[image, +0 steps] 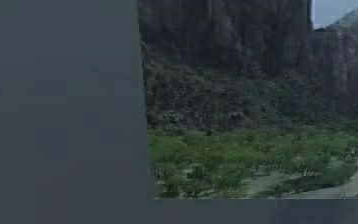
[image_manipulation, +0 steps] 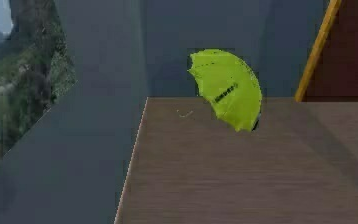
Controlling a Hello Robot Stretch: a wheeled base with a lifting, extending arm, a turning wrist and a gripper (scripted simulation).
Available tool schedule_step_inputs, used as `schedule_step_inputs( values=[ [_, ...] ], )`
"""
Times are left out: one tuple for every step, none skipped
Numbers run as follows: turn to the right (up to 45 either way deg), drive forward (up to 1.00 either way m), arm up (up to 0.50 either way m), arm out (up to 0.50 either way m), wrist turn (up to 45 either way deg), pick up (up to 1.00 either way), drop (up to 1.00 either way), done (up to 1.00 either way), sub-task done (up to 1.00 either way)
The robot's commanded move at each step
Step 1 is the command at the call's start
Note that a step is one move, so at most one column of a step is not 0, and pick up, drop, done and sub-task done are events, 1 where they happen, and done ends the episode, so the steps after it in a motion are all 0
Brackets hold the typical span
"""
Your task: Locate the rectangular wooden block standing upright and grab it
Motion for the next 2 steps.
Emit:
schedule_step_inputs(
  values=[
    [-45.0, 0.0, 0.0, 0.0, 0.0, 0.0, 0.0, 0.0, 0.0],
    [-45.0, 0.0, 0.0, 0.0, 0.0, 0.0, 0.0, 0.0, 0.0]
  ],
)
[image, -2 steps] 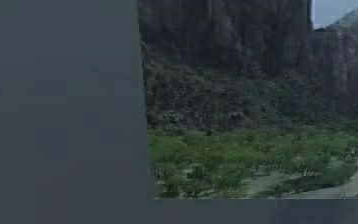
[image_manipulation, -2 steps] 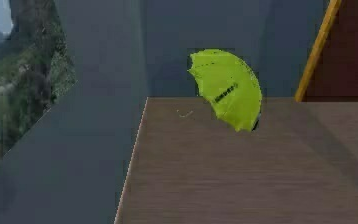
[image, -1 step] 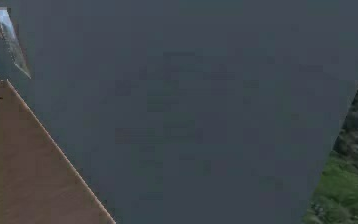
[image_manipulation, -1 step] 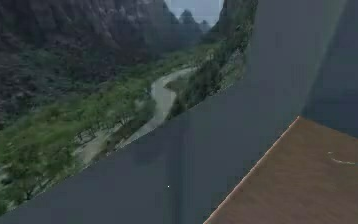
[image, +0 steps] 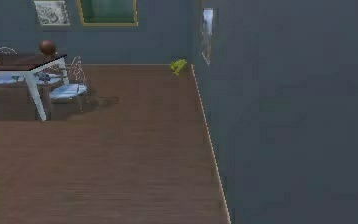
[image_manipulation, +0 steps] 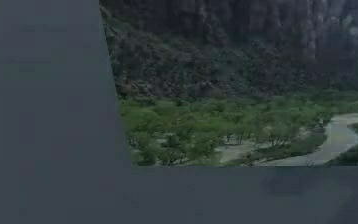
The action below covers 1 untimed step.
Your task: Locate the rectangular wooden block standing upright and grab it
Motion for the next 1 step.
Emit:
schedule_step_inputs(
  values=[
    [-45.0, 0.0, 0.0, 0.0, 0.0, 0.0, 0.0, 0.0, 0.0]
  ],
)
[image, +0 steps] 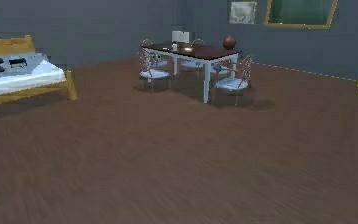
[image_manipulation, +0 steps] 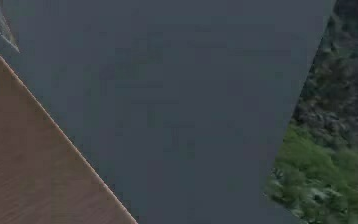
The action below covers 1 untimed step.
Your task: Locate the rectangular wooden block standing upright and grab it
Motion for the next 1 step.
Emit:
schedule_step_inputs(
  values=[
    [-45.0, 0.0, 0.0, 0.0, 0.0, 0.0, 0.0, 0.0, 0.0]
  ],
)
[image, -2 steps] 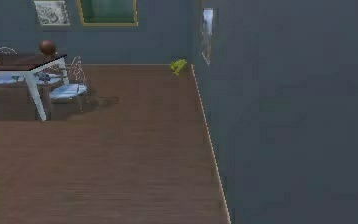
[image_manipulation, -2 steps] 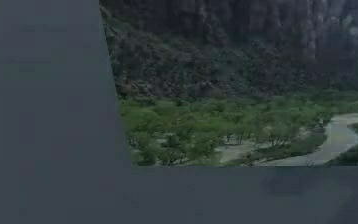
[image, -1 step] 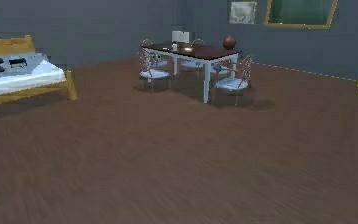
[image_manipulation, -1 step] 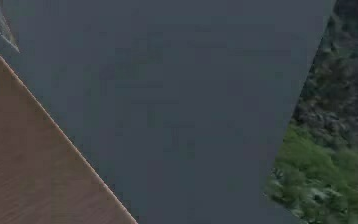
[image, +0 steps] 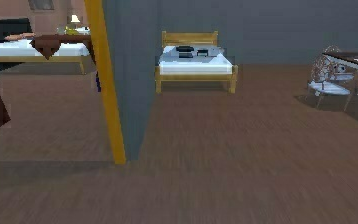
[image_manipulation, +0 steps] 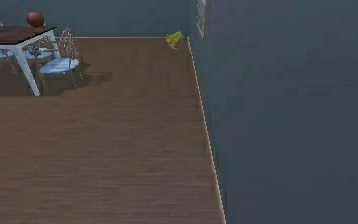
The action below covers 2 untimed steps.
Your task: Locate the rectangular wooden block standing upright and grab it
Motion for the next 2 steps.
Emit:
schedule_step_inputs(
  values=[
    [0.0, 0.1, 0.0, 0.0, 0.0, 0.0, 0.0, 0.0, 0.0],
    [-42.0, 0.0, 0.0, 0.0, 0.0, 0.0, 0.0, 0.0, 0.0]
  ],
)
